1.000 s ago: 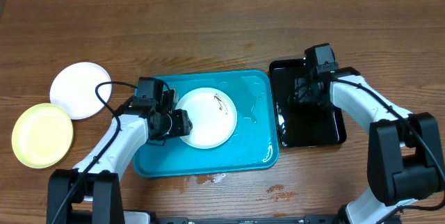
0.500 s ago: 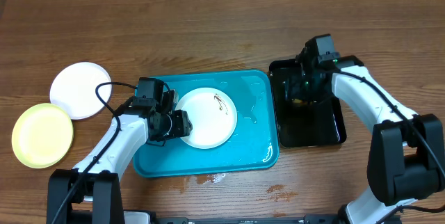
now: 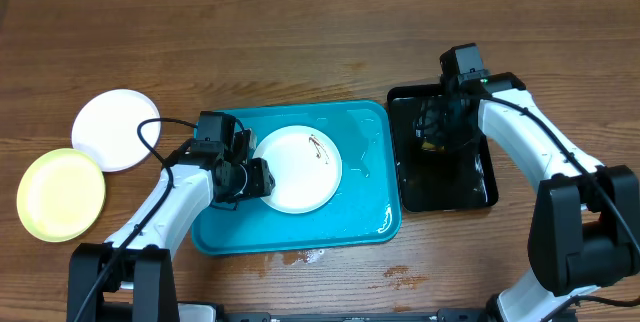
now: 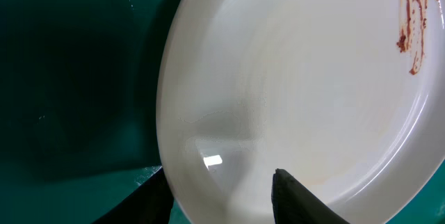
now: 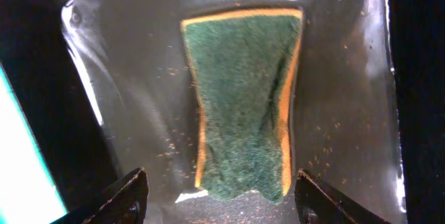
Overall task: Clean dirty plates on tray and stack at the side
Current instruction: 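Rinse the sponge in the black tray water with the right gripper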
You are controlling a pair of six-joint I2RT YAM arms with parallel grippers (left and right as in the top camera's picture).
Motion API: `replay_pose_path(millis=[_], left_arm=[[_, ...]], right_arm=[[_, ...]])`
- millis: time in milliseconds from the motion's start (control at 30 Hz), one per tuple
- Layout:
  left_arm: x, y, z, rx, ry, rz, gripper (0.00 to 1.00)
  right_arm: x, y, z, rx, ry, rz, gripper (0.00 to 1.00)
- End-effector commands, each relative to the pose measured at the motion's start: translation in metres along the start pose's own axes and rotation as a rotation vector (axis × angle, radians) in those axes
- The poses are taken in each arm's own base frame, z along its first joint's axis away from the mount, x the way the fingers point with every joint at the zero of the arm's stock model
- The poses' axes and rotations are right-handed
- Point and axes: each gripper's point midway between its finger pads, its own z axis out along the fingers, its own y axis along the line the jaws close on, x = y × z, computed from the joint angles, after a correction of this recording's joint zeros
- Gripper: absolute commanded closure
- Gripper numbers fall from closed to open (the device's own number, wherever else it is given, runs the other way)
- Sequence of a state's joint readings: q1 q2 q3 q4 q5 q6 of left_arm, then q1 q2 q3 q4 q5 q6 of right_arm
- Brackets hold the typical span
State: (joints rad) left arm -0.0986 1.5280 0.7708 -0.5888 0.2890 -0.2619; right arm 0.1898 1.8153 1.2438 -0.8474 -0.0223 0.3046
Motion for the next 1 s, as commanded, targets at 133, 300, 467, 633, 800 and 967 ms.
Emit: replay_pose_path(millis=[133,300,467,633,800,967], left_arm=[[0.007,0.015,0.004,-0.076,0.010,-0.057,0.53],[0.012,0.014,0.004,-0.082,0.026,-0.056,0.55],[0.014,0.013,0.006,-0.100,0.025,-0.036,0.58],[0.012,0.011,0.008,-0.098,0.016,-0.024,0.59],[0.010,0.018,0.007,-0.136,0.003,-0.024,0.59],[0.009,0.018,0.012,-0.140,0.006,-0.020,0.58]], right_arm=[[0.014,-0.012,0.028,0.024,-0.019,0.037,0.31],[0.025,-0.017,0.041,0.024,-0.018,0.037,0.33],[0.026,-0.018,0.052,0.011,-0.051,0.035,0.36],[0.020,-0.016,0.053,-0.002,-0.082,0.034,0.40],[0.036,-0.022,0.054,0.023,-0.018,0.036,0.39],[0.041,-0.023,0.054,0.031,0.002,0.037,0.40]])
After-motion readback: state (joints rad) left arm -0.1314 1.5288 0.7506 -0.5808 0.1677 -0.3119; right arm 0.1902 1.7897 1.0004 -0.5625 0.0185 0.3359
